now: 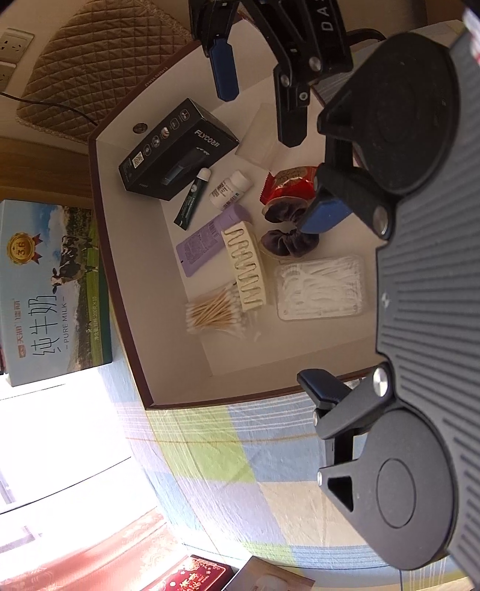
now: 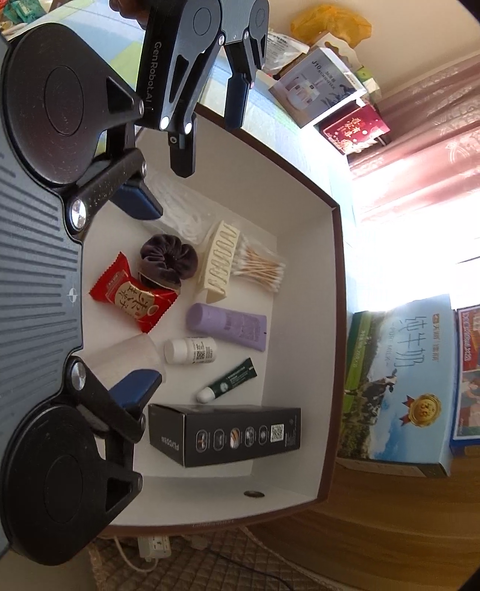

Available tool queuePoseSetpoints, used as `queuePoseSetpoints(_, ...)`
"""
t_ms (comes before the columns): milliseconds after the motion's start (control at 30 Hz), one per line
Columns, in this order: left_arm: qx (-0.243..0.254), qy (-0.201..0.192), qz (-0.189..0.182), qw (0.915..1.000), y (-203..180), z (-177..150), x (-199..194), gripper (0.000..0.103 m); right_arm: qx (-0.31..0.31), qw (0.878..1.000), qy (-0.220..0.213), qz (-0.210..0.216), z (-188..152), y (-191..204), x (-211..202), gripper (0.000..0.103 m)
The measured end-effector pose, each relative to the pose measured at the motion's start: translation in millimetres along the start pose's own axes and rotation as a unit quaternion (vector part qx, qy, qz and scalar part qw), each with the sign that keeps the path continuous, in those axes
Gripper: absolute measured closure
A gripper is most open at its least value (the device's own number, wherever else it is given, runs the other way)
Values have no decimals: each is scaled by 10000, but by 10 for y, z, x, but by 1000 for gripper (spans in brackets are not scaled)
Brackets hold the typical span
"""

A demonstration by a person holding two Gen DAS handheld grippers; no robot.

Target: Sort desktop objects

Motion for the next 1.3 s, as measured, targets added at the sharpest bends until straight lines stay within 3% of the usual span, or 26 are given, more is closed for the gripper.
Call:
queuePoseSetpoints(267,-165,-176,95,9997,5,-92,-213,14,-70,9997,-218,-109,-99,87,-254,2)
queuePoseSetpoints(733,-591,-495,373,9963,103,-363,-644,4,-103,9967,-686,-419,-274,268,-620,2)
queuePoseSetpoints(1000,-732,-730,533,9932,163,-514,-919,1,238,9922,-1045,-630,-397,337,-812,2)
queuePoseSetpoints(1300,-800,-780,445,9927,186,-748,-1177,1,435,9900,-1131,-728,-613,509,-977,2)
Point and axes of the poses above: each gripper's, at about its wrist camera, not at the fingertips, and x roughly the way its jaws point, y to its left, z to its top, the point moved 5 cm from there along x, roughly the way its jaws point, and after that the axes turned 11 degrees about z, right-handed, at the moved point
